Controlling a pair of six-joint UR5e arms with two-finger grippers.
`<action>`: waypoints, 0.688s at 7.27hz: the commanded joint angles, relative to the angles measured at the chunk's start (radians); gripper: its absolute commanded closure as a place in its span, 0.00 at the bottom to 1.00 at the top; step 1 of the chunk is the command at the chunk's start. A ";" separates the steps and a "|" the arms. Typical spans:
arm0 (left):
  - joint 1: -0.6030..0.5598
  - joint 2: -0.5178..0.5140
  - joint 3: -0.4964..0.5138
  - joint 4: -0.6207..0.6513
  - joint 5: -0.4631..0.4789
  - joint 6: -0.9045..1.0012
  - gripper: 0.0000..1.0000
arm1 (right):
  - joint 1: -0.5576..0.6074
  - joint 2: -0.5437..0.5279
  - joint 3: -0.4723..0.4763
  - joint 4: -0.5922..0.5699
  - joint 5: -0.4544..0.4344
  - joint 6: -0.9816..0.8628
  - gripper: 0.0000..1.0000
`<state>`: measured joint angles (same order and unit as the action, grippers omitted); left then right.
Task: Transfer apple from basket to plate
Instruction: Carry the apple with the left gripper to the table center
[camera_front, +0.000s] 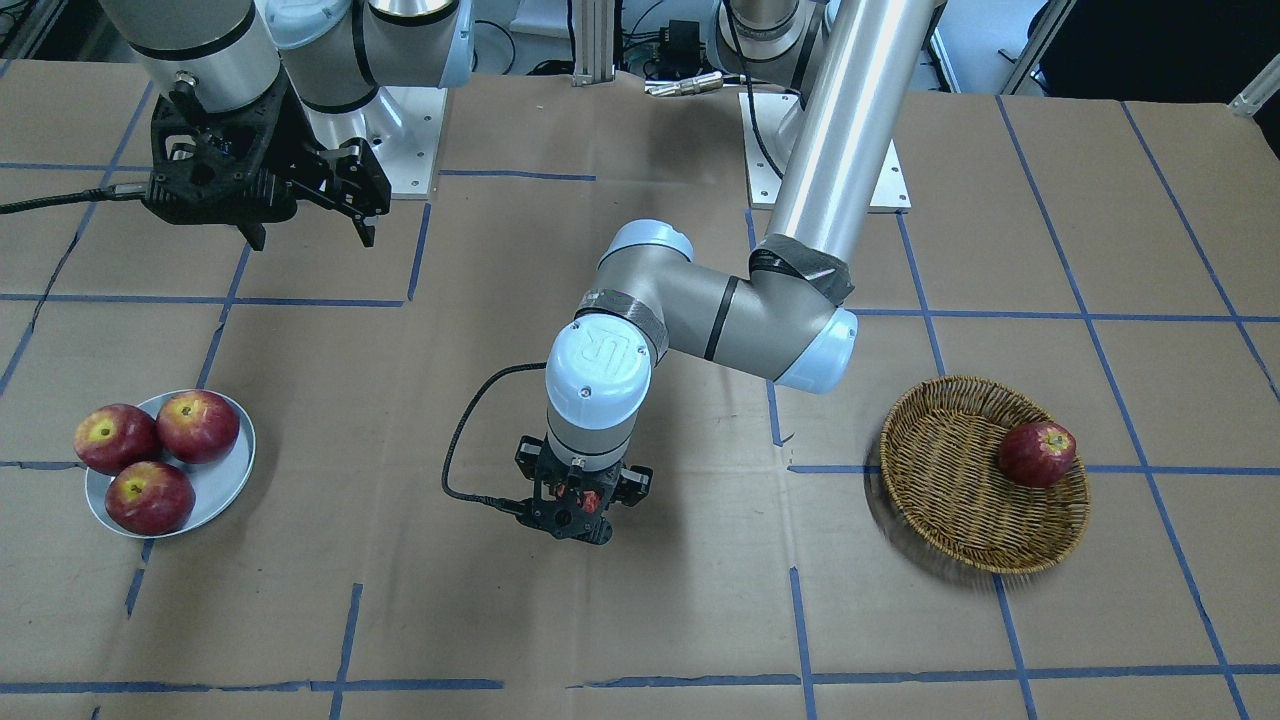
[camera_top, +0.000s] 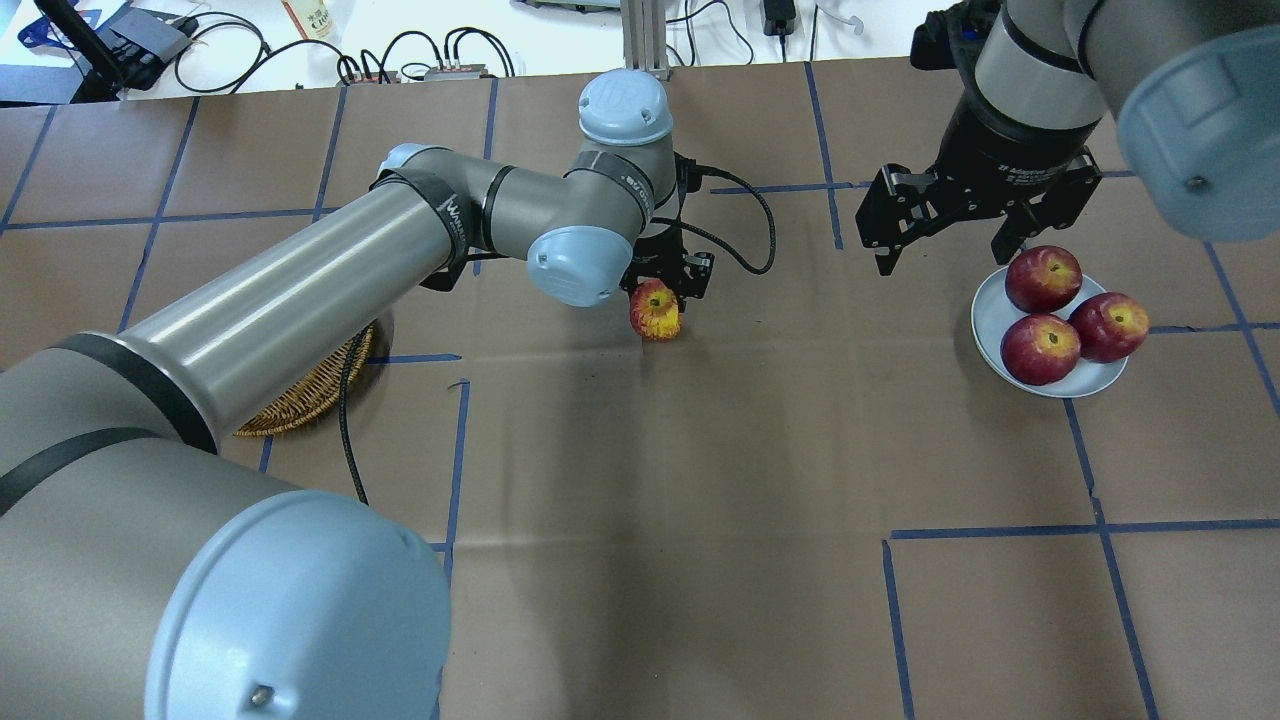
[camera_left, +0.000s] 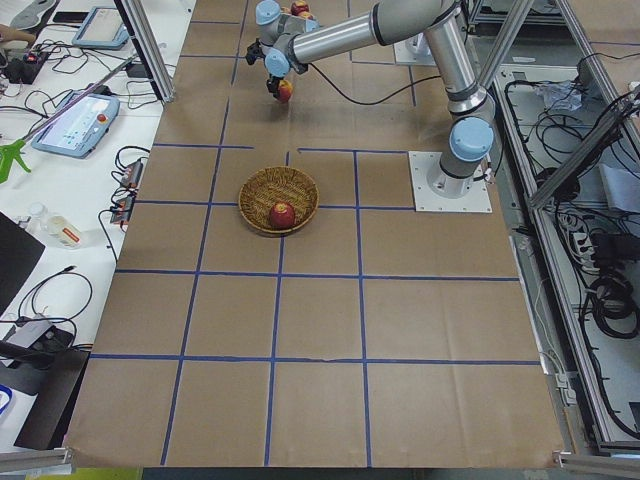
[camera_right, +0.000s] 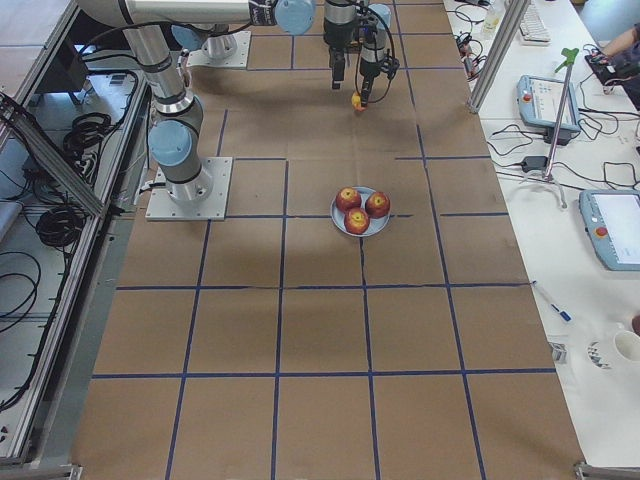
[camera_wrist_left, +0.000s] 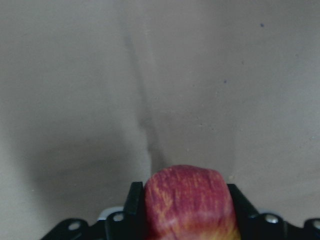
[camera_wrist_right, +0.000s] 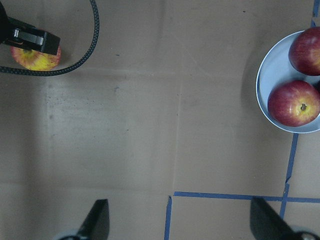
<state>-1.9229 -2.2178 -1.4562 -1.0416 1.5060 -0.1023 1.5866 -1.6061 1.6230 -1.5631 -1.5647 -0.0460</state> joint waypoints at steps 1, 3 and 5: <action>-0.002 -0.003 -0.001 0.005 -0.001 -0.029 0.14 | -0.001 0.000 0.000 0.000 0.000 0.000 0.00; -0.005 0.001 0.000 0.005 0.000 -0.030 0.01 | 0.000 0.000 0.000 0.000 0.000 0.000 0.00; -0.002 0.044 0.025 -0.017 0.000 -0.021 0.01 | 0.001 0.000 0.000 0.000 0.000 0.000 0.00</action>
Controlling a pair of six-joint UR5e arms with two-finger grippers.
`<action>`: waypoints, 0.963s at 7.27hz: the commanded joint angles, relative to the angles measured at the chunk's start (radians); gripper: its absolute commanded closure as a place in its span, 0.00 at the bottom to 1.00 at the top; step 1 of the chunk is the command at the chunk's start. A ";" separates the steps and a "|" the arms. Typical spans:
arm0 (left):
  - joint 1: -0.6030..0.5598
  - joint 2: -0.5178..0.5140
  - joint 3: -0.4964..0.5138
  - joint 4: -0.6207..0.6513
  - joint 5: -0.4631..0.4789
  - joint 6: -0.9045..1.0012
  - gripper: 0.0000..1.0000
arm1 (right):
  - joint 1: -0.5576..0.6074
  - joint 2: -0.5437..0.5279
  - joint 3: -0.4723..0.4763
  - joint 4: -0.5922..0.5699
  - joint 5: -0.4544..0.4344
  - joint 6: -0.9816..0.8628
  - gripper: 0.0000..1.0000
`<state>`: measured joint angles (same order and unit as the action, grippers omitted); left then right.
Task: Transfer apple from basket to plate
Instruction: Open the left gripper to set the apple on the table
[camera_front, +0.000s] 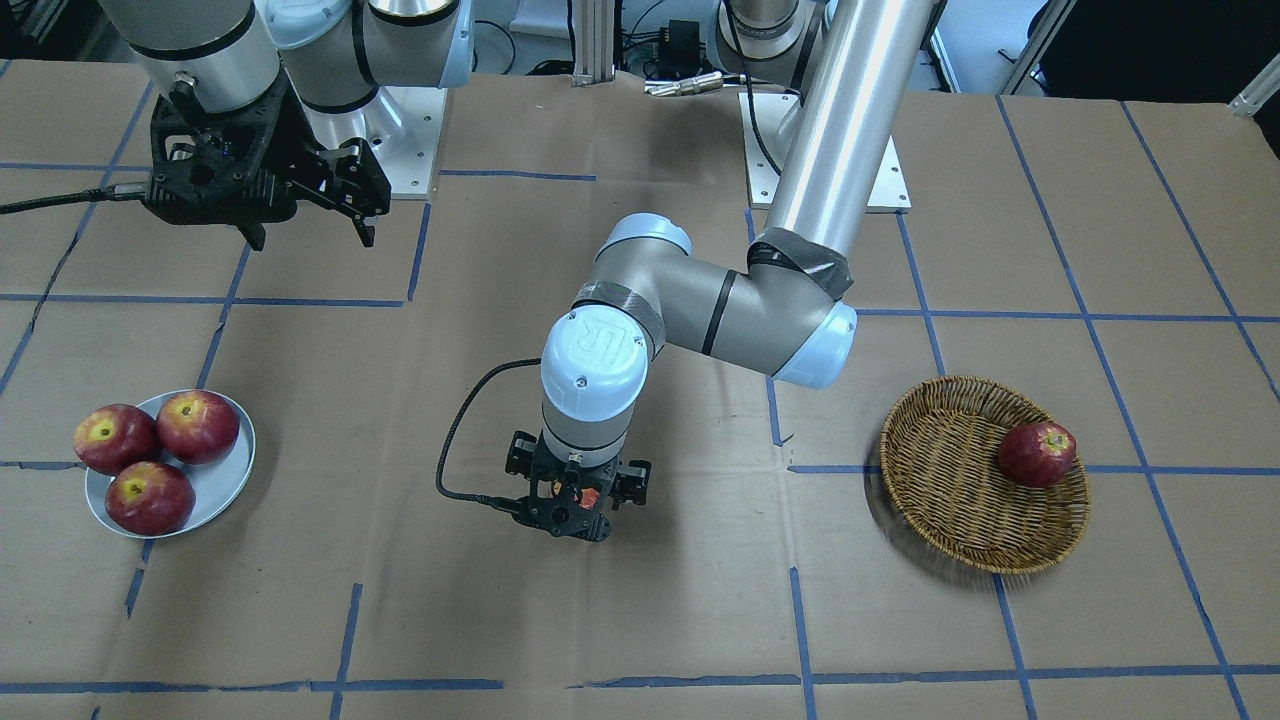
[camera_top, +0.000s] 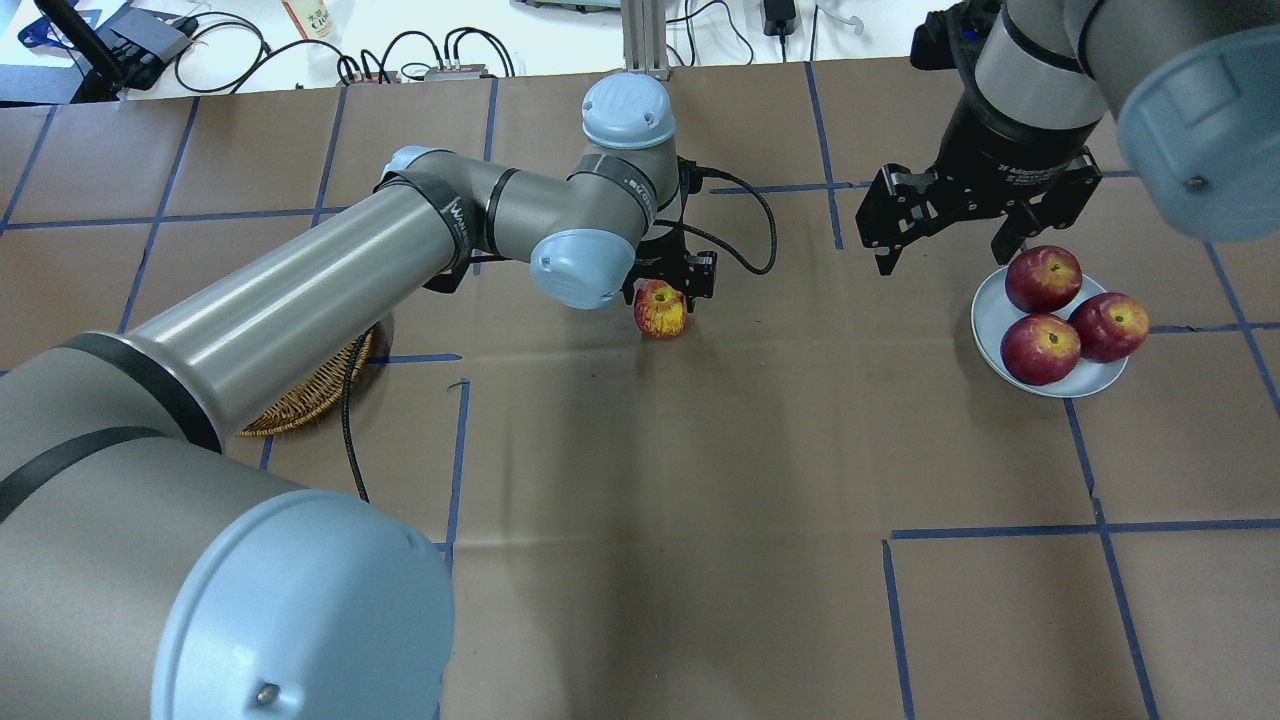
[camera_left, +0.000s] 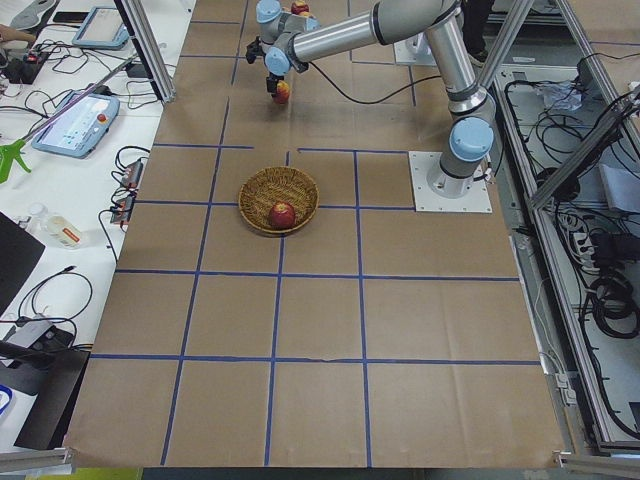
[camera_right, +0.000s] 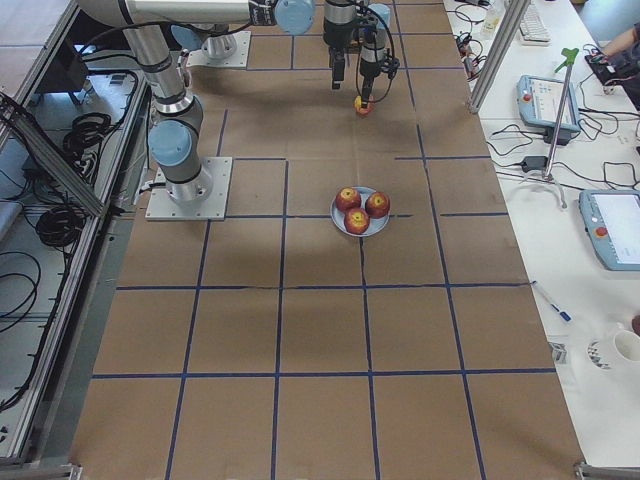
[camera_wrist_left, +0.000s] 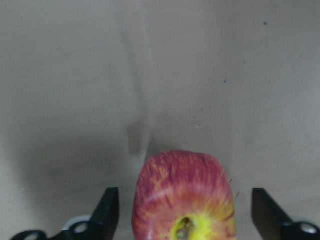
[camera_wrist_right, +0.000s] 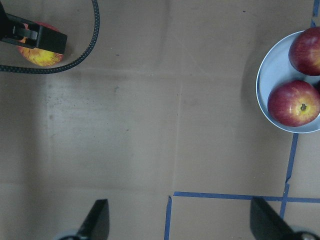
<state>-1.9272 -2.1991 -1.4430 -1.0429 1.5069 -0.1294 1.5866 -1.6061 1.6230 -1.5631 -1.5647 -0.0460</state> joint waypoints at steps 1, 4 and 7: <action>0.023 0.082 -0.014 -0.031 -0.001 0.022 0.01 | 0.001 0.000 0.000 0.000 0.000 0.000 0.00; 0.212 0.254 -0.017 -0.268 0.004 0.317 0.01 | 0.001 0.003 0.002 -0.005 0.002 0.001 0.00; 0.362 0.418 -0.052 -0.391 0.105 0.436 0.01 | 0.019 0.058 -0.015 -0.040 0.002 0.076 0.00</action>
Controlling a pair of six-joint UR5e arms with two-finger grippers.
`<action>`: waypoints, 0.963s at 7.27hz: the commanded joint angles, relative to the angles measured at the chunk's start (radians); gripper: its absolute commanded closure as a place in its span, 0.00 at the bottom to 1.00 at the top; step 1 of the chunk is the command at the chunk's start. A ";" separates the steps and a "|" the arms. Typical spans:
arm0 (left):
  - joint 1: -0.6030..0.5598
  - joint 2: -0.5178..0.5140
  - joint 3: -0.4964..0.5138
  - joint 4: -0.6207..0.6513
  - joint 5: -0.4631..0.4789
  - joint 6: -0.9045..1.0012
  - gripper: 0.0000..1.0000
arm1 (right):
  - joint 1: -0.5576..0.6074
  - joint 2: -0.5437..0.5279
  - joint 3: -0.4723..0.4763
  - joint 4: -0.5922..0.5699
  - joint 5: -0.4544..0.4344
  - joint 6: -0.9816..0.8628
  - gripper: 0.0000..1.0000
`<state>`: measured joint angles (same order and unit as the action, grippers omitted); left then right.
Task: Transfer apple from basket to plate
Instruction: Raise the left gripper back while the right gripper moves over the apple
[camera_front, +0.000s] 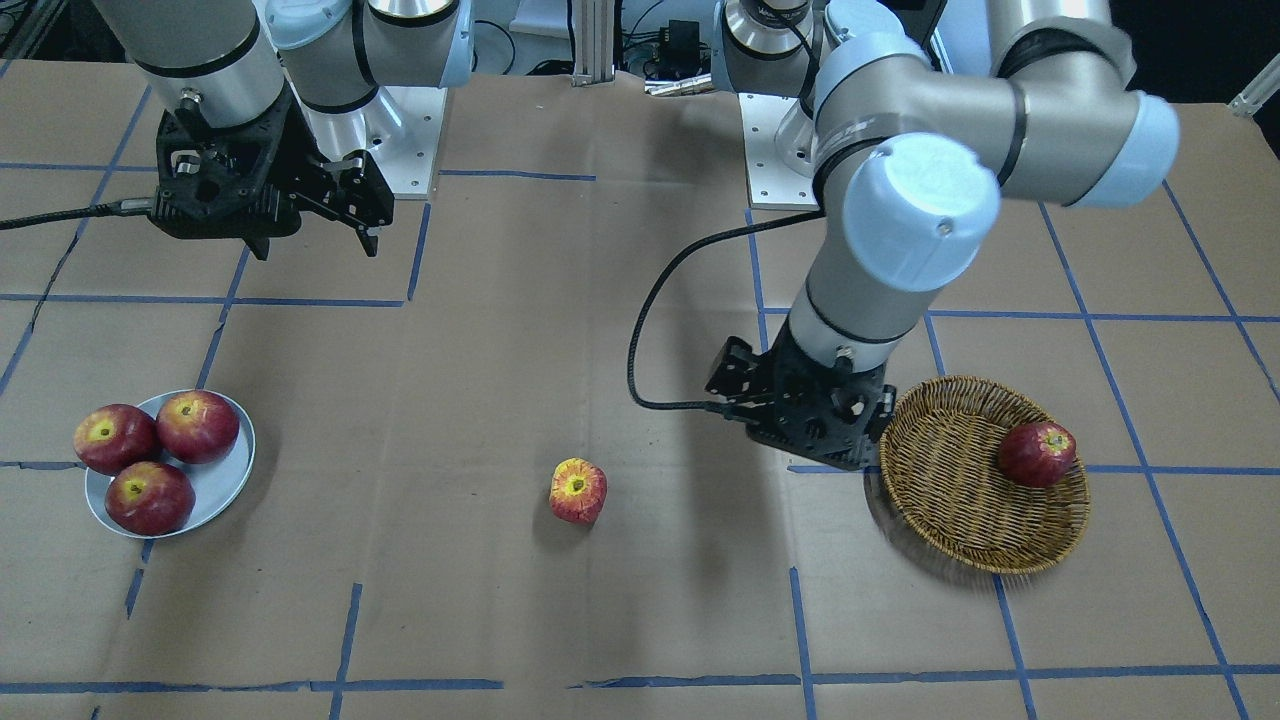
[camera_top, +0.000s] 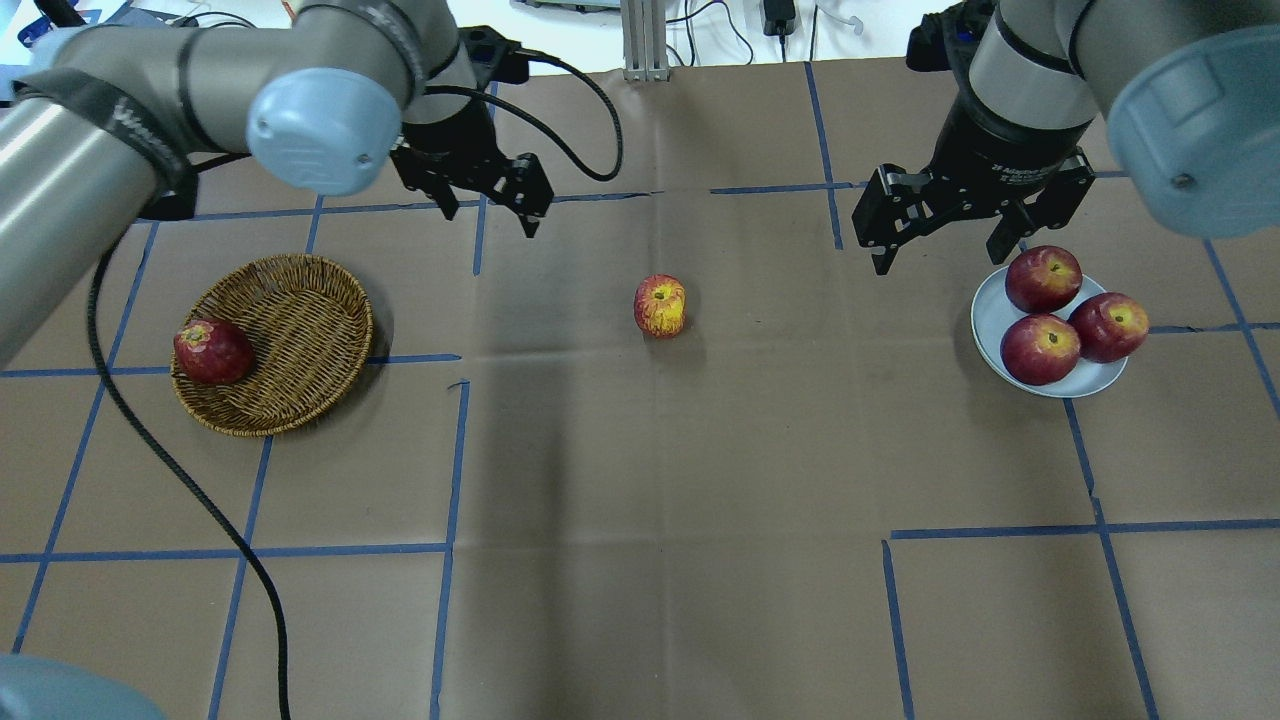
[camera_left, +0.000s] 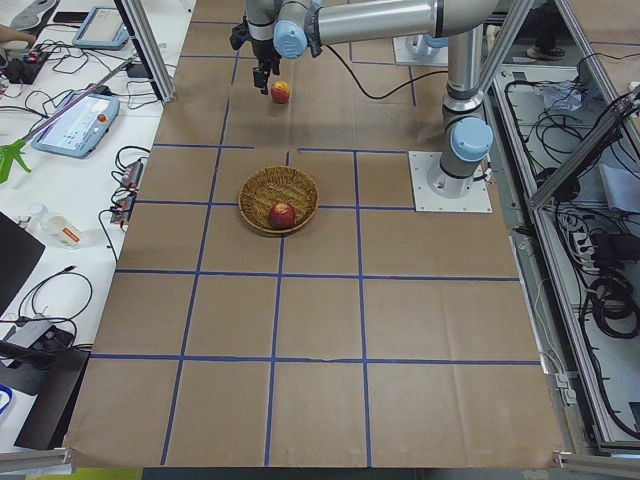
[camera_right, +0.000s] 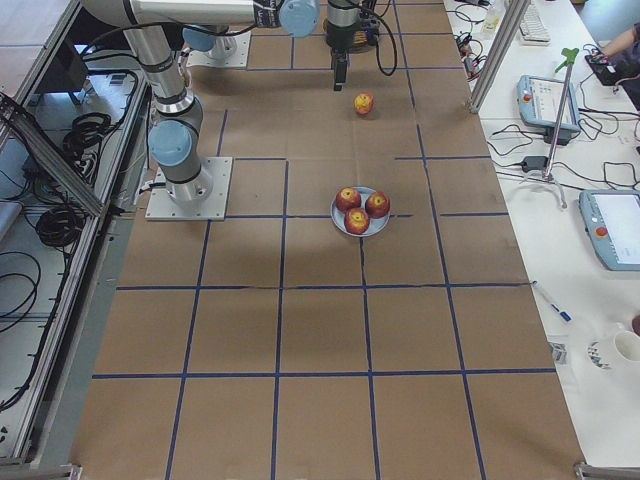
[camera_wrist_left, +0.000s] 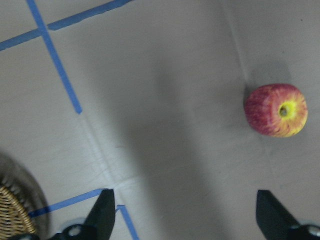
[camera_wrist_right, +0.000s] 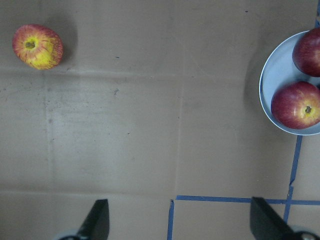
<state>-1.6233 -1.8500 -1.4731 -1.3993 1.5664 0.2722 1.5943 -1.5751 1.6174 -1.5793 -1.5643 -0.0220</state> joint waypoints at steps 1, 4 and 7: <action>0.089 0.136 -0.062 -0.038 0.044 0.038 0.01 | 0.065 0.065 -0.023 -0.081 0.000 0.091 0.00; 0.137 0.189 -0.153 -0.027 0.038 0.045 0.01 | 0.234 0.264 -0.169 -0.134 -0.002 0.313 0.00; 0.085 0.170 -0.150 -0.007 0.037 0.024 0.01 | 0.326 0.424 -0.188 -0.336 -0.002 0.434 0.00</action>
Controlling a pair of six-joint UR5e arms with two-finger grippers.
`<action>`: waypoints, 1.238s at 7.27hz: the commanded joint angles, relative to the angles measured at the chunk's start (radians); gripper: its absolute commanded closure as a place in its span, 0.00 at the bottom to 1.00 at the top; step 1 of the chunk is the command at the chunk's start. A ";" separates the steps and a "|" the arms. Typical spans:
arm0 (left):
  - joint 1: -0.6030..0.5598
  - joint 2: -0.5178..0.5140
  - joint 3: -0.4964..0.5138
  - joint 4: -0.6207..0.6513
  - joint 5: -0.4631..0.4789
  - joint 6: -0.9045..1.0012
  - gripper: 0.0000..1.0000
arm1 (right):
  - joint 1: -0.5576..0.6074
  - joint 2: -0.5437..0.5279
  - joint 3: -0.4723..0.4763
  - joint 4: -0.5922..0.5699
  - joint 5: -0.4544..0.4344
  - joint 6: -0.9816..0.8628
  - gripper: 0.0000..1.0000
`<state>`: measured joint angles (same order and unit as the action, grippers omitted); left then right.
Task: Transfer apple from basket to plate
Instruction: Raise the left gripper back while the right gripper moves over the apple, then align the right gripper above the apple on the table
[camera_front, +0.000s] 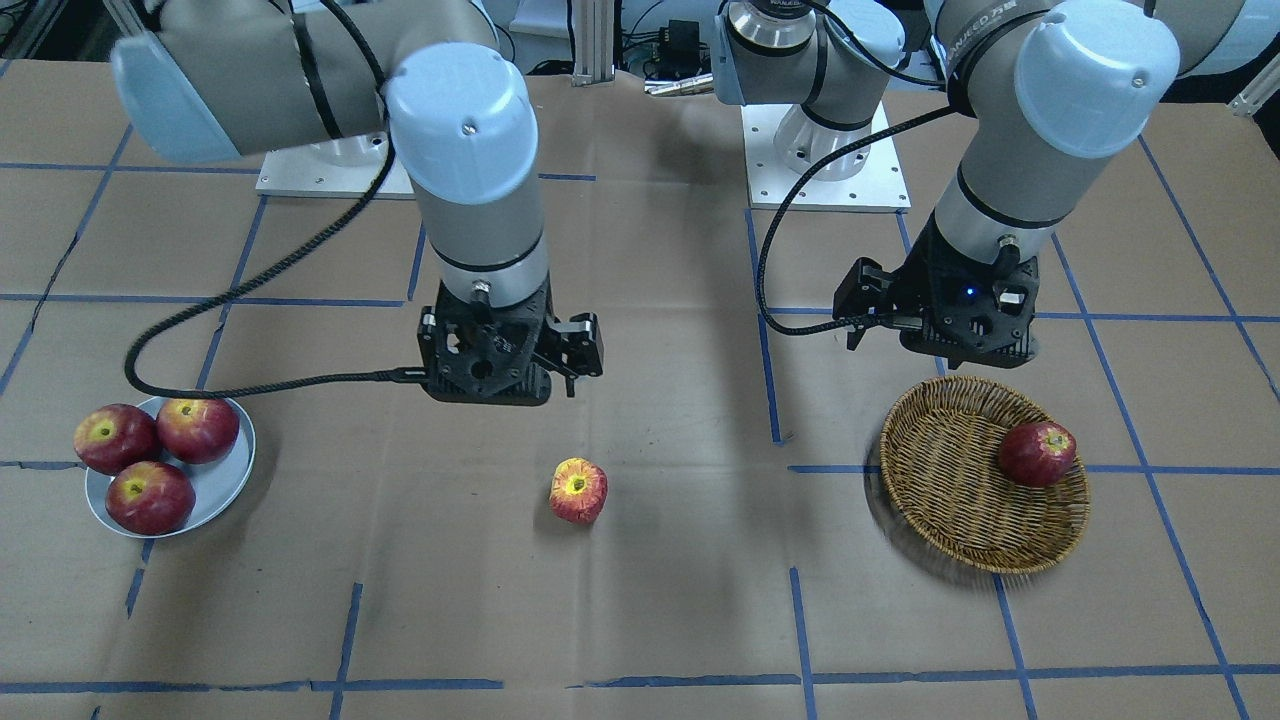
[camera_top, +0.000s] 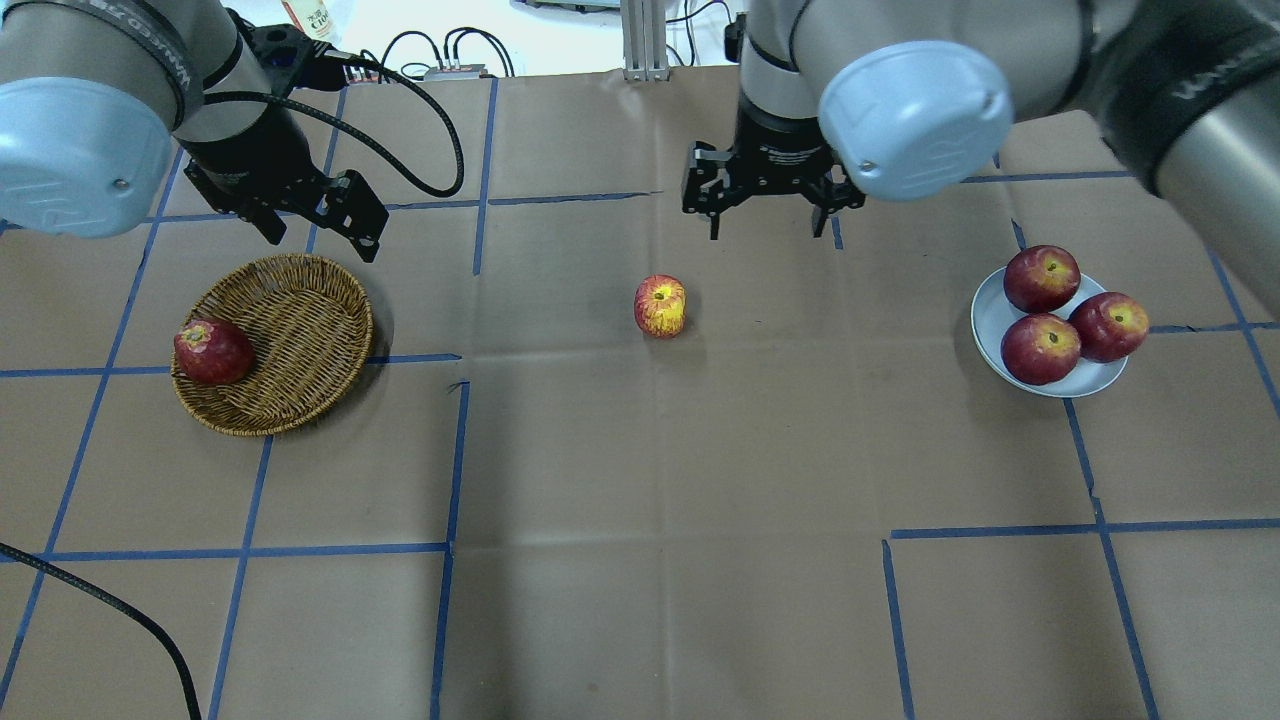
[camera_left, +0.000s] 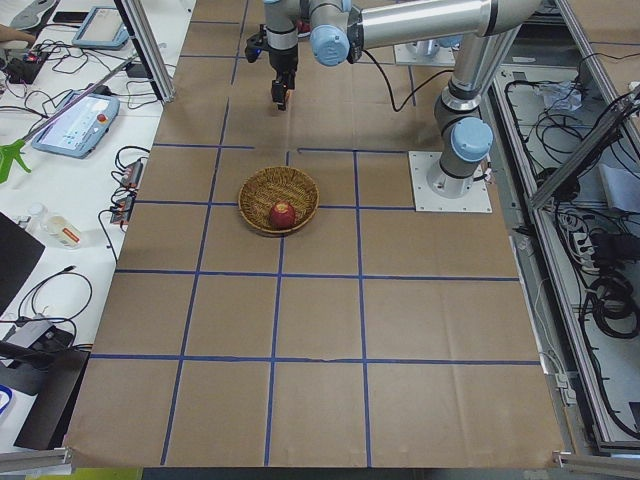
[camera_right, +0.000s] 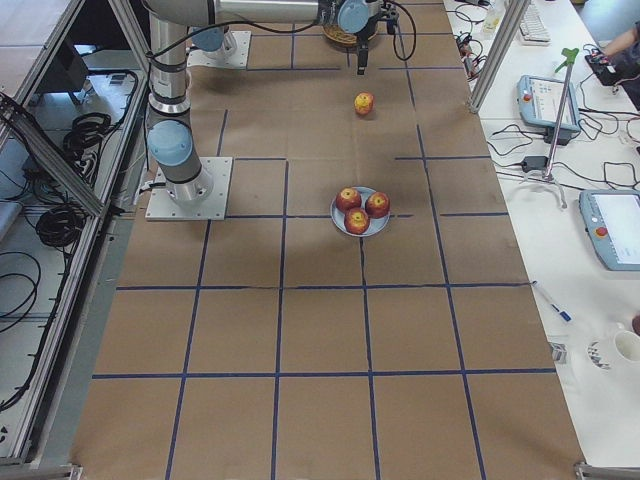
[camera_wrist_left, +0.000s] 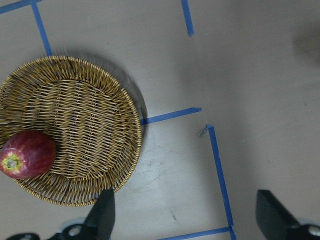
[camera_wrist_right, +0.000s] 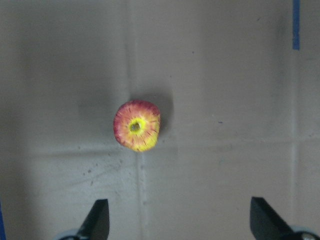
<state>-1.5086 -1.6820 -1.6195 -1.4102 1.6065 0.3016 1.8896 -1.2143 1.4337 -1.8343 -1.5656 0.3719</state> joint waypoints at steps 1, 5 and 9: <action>-0.101 -0.016 0.021 0.014 0.010 0.001 0.01 | 0.031 0.064 -0.004 -0.082 -0.001 0.041 0.00; -0.139 -0.059 0.058 0.025 0.016 -0.004 0.00 | 0.031 0.064 -0.004 -0.082 -0.001 0.041 0.00; -0.137 -0.027 0.073 0.007 0.018 0.001 0.00 | 0.031 0.064 -0.004 -0.082 -0.001 0.041 0.00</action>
<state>-1.6473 -1.7133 -1.5520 -1.4000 1.6238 0.2992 1.9205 -1.1505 1.4297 -1.9159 -1.5662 0.4126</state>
